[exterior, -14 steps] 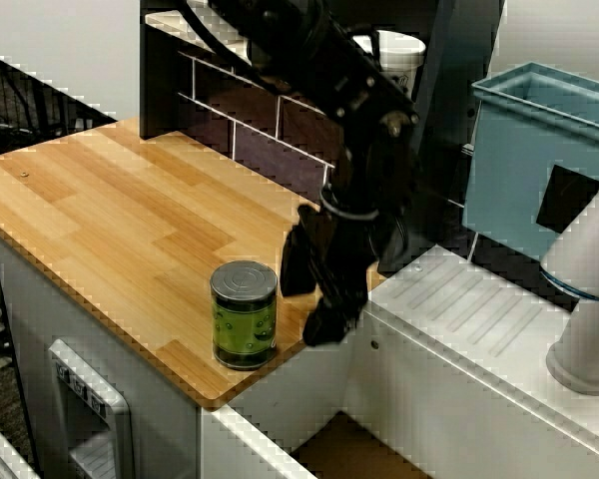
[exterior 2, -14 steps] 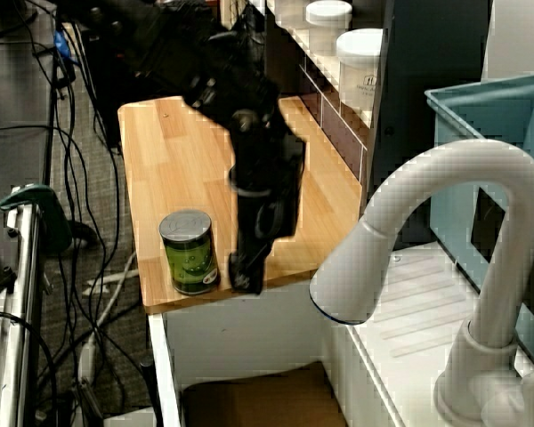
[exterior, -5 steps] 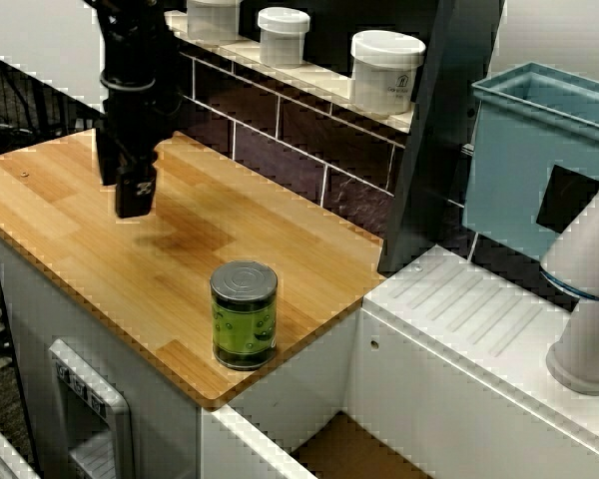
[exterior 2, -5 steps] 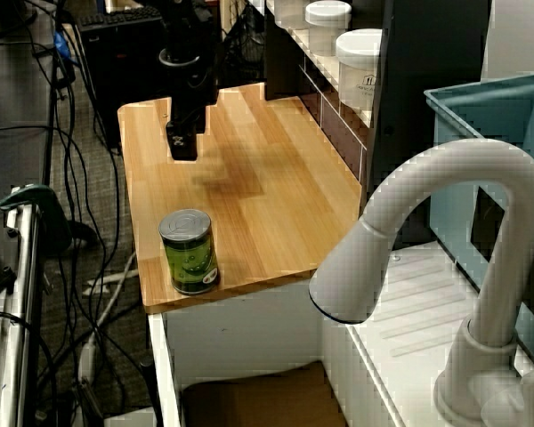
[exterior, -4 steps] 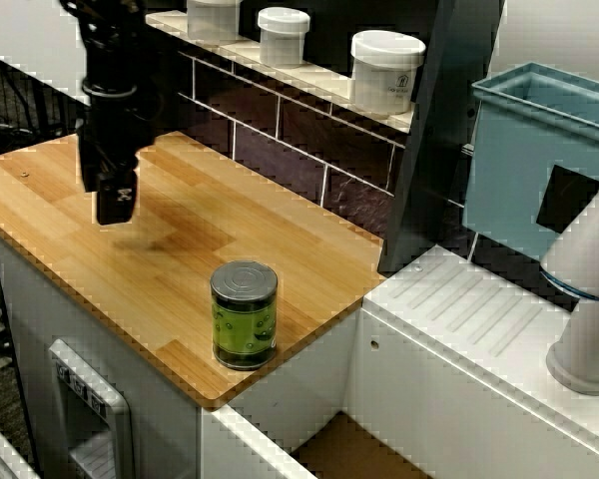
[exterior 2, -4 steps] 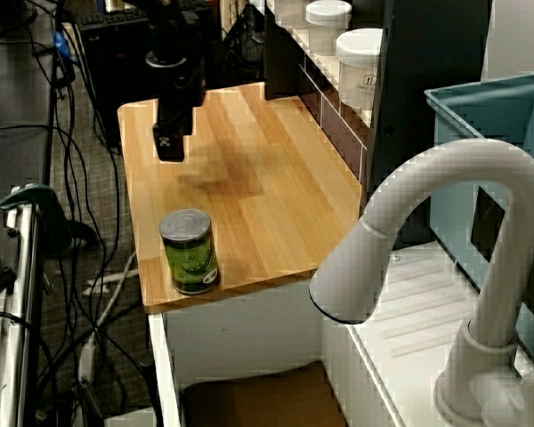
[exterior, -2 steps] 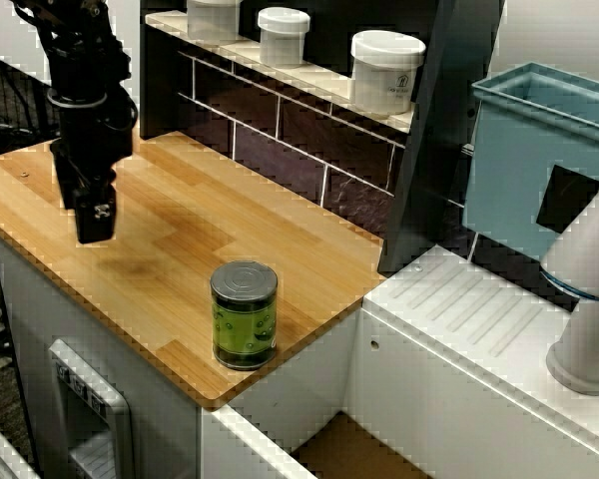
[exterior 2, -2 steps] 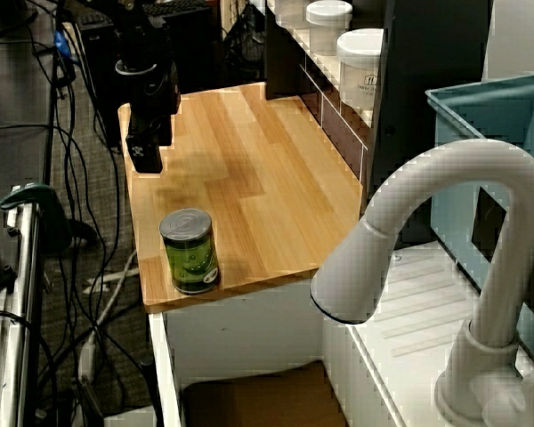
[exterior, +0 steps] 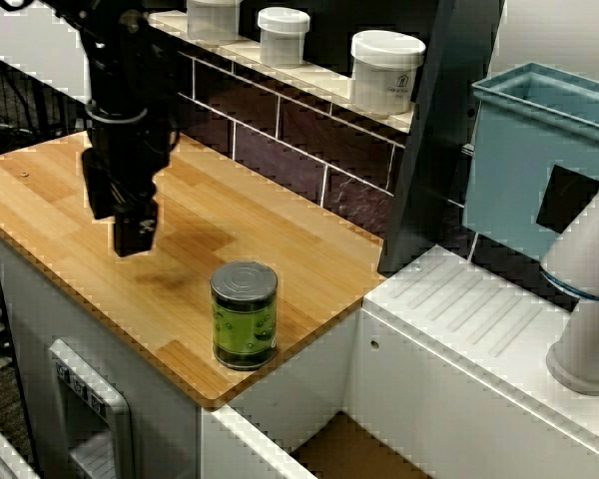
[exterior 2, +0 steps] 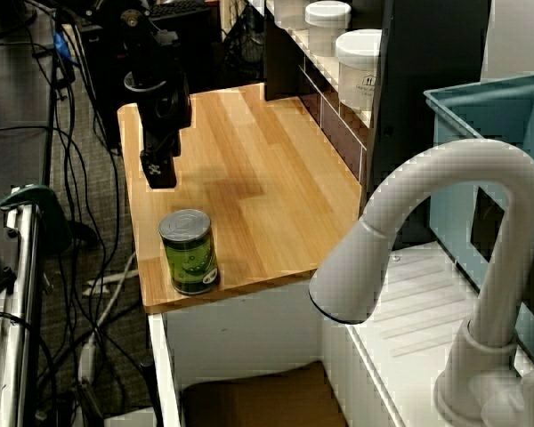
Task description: Push into sink
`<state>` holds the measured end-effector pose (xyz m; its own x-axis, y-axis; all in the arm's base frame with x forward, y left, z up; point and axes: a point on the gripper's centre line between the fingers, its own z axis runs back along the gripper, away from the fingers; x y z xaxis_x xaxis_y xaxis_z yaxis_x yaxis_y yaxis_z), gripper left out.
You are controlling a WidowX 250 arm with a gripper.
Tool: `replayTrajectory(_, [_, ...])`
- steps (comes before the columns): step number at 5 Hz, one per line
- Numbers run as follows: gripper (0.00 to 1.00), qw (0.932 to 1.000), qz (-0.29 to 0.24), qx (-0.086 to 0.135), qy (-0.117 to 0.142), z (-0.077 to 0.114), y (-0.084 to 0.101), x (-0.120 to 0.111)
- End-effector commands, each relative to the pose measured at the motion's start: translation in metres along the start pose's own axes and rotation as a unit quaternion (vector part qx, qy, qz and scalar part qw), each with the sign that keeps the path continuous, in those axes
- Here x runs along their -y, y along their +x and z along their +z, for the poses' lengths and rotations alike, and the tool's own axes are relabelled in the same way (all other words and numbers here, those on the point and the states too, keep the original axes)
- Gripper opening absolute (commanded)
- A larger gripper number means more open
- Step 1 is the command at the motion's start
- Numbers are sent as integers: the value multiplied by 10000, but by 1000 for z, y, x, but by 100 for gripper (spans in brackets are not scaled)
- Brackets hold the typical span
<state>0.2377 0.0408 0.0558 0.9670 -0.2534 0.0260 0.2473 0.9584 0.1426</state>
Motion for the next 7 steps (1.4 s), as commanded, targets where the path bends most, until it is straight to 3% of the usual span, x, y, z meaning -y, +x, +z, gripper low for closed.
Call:
replayTrajectory(1, [100, 9996, 1, 142, 251, 4, 27, 14])
replayTrajectory(3, [100, 9991, -182, 268, 281, 18, 30, 40])
replayTrajectory(7, [100, 9984, -426, 155, 352, 28, 43, 87])
